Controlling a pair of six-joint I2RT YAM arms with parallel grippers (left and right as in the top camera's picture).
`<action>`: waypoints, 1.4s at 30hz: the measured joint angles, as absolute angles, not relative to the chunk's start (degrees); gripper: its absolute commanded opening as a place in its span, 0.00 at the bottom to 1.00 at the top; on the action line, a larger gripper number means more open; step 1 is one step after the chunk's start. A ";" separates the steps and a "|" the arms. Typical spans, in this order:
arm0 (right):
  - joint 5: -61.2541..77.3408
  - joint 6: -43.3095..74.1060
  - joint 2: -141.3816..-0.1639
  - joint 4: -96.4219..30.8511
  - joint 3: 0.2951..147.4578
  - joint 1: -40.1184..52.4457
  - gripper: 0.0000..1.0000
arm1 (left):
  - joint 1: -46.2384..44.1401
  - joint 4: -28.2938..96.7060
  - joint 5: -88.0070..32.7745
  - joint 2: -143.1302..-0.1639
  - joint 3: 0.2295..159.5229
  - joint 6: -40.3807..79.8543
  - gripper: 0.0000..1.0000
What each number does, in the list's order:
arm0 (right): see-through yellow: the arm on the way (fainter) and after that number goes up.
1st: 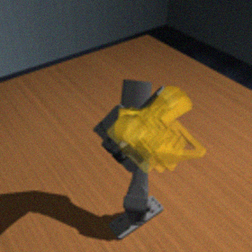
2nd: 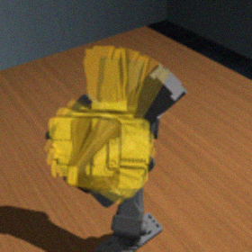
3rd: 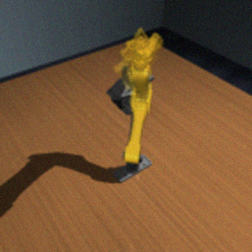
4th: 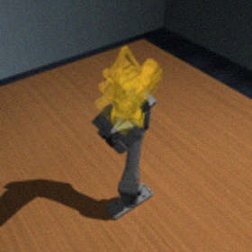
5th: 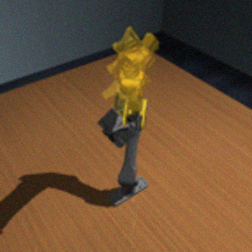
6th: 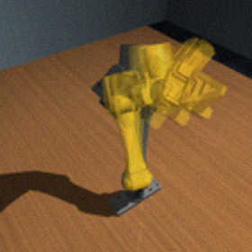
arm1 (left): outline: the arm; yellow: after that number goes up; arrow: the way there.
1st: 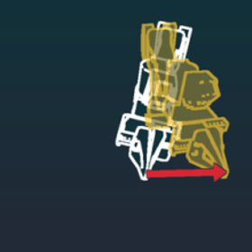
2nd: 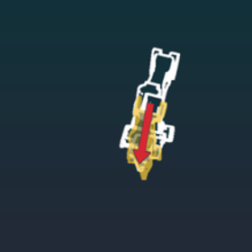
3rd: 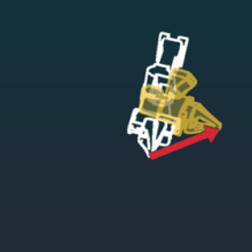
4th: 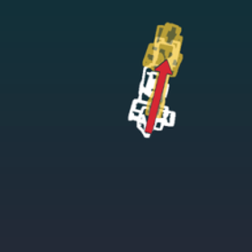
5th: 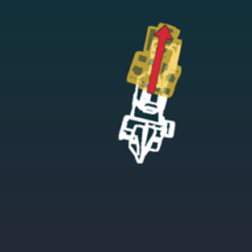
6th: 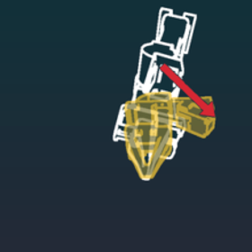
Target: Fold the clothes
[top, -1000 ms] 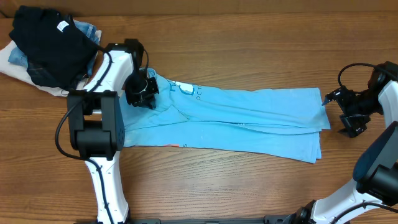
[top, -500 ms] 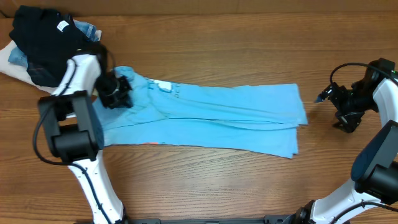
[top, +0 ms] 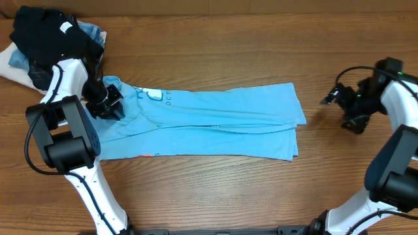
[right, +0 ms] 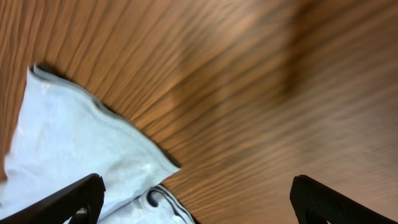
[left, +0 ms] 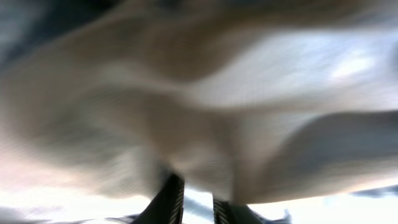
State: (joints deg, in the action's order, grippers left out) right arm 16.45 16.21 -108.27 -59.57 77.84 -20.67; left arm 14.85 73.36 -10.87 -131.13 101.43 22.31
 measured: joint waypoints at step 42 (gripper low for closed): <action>30.13 7.70 -106.78 -47.70 63.55 -13.30 1.00 | 14.61 85.17 -11.35 -118.39 105.86 17.76 1.00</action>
State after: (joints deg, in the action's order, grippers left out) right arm 30.13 7.70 -106.78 -47.70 63.55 -13.30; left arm 14.61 85.17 -11.35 -118.39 105.86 17.76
